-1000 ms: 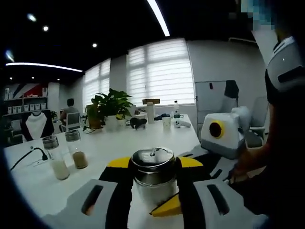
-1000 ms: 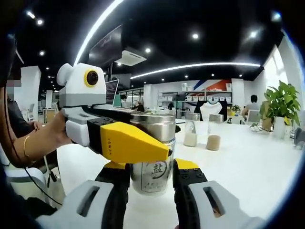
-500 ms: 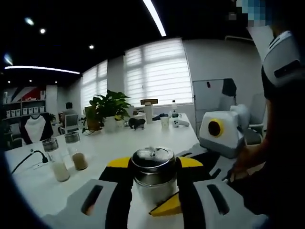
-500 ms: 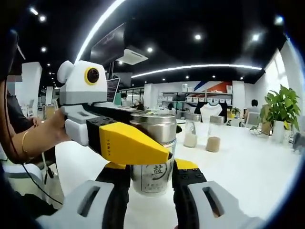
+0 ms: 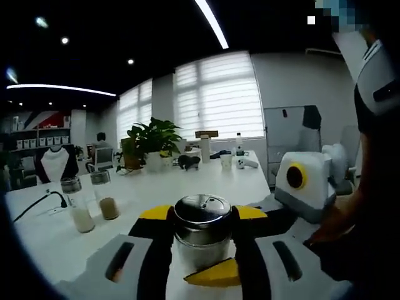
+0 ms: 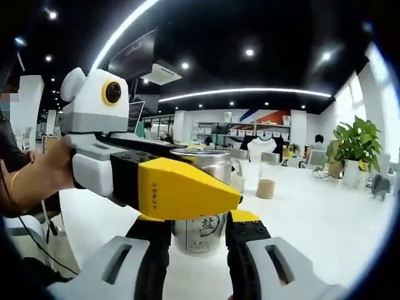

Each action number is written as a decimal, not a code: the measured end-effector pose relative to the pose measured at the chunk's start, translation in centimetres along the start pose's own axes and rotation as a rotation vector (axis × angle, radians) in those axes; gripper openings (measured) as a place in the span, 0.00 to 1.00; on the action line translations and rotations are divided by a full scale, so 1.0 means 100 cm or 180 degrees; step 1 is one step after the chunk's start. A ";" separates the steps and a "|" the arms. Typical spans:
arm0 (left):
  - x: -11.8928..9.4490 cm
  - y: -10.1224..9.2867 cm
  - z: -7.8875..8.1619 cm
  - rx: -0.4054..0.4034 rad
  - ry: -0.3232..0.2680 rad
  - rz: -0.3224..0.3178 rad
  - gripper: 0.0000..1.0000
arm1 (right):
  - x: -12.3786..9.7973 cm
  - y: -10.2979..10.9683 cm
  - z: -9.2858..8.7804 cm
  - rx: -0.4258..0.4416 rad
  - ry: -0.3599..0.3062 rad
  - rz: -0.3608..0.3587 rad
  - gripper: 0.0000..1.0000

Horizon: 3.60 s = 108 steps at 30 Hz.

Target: Rotate the seasoning bottle until the label or dispensing opening points toward the visible target arrow and the bottle remains upright within the marked orientation range

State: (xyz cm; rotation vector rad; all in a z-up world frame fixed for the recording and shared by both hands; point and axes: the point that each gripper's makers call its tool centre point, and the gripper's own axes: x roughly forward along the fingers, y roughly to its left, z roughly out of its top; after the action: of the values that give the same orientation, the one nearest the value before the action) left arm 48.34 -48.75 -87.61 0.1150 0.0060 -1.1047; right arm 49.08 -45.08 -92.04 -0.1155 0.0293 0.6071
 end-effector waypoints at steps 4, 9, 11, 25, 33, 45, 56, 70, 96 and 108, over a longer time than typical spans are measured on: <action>0.002 -0.005 -0.002 -0.0117 0.0008 0.0144 0.49 | -0.001 -0.001 0.005 0.0019 -0.0093 -0.0070 0.32; 0.000 0.002 0.002 -0.0631 -0.0119 0.0329 0.51 | 0.000 -0.001 0.004 0.0016 -0.0086 -0.0069 0.32; -0.001 0.009 0.005 -0.0693 -0.0199 0.0492 0.51 | -0.001 -0.001 0.004 0.0021 -0.0092 -0.0079 0.32; -0.004 0.014 0.013 -0.0472 -0.0179 0.1303 0.48 | 0.000 -0.010 0.004 0.0062 -0.0125 -0.0247 0.32; -0.009 0.016 0.006 -0.0737 -0.0160 0.1528 0.46 | -0.001 -0.012 0.007 0.0103 -0.0190 -0.0372 0.32; -0.007 0.018 0.003 -0.0688 -0.0100 0.1683 0.44 | 0.006 -0.006 0.002 0.0072 -0.0104 -0.0327 0.32; -0.008 0.028 -0.002 -0.0679 -0.0129 0.1805 0.38 | 0.004 -0.006 0.000 0.0091 -0.0062 -0.0326 0.32; -0.011 0.029 0.003 -0.0676 -0.0257 0.1570 0.37 | 0.004 -0.003 0.005 0.0184 -0.0106 -0.0182 0.32; -0.017 0.025 0.015 -0.0561 -0.0255 0.0310 0.37 | 0.008 0.003 0.012 0.0246 -0.0135 0.0111 0.36; -0.021 0.015 0.018 -0.0360 -0.0163 0.0040 0.37 | 0.010 0.015 0.012 0.0259 -0.0130 0.0299 0.35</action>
State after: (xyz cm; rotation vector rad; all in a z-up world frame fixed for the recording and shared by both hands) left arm 48.62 -46.44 -85.54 -0.0147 0.0219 -1.0920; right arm 49.00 -43.14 -91.06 -0.0229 0.0200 0.7011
